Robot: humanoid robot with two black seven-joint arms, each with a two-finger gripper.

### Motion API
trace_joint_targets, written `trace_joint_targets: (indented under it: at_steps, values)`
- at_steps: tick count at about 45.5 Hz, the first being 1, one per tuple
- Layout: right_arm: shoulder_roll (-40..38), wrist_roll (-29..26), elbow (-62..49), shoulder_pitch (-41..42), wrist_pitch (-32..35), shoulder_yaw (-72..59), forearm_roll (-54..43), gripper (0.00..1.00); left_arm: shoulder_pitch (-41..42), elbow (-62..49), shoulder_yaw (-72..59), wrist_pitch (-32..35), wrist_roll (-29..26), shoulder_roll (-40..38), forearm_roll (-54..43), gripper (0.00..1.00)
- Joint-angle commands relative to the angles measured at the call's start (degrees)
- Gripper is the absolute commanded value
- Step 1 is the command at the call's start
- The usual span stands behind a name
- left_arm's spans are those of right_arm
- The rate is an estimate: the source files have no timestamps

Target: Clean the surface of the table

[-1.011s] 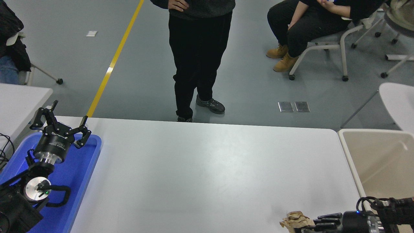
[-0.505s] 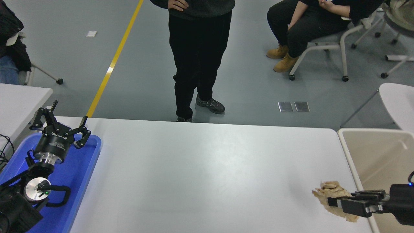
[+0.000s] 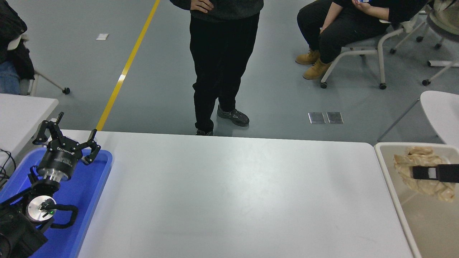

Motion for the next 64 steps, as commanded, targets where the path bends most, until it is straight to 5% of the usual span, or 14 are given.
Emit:
trace_joint_targets:
  at_steps: [1, 42, 64]
  values:
    - [-1.75, 0.22, -0.56, 0.20, 4.59, 5.29, 1.97, 0.00, 0.00, -0.01, 0.03, 0.00, 0.00, -0.02, 0.00, 1.00]
    - [9.14, -3.83, -31.22, -0.24, -3.32, 2.48, 1.62, 0.00, 0.00, -0.01, -0.06, 0.00, 0.00, 0.07, 0.00, 1.00]
    - [23.11, -9.89, -52.67, -0.33, -20.98, -8.41, 4.78, 0.00, 0.00, -0.01, -0.06, 0.00, 0.00, 0.07, 0.00, 1.00]
